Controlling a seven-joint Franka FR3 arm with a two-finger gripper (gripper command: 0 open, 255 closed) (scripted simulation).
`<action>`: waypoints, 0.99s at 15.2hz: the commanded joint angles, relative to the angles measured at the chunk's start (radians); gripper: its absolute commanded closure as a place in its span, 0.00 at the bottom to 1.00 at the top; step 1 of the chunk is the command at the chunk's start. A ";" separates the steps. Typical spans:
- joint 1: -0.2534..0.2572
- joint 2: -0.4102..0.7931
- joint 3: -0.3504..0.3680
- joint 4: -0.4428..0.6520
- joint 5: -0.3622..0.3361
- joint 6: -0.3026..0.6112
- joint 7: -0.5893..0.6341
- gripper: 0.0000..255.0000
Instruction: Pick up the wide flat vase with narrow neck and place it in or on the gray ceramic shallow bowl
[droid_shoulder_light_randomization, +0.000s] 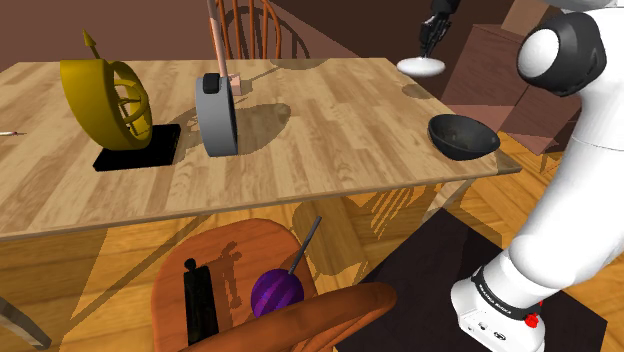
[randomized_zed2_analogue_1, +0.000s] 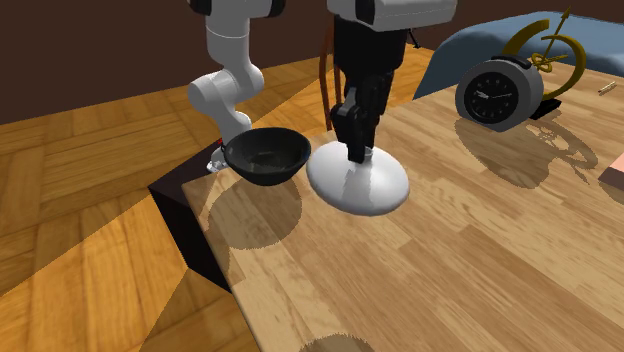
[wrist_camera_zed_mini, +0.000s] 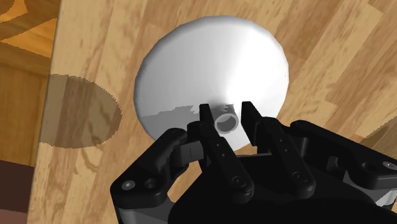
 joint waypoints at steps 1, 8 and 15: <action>-0.008 0.018 0.000 0.052 0.007 -0.035 0.001 1.00; 0.070 -0.333 0.004 -0.356 -0.127 0.049 0.039 1.00; 0.130 -0.561 0.156 -0.728 -0.509 0.287 0.260 0.00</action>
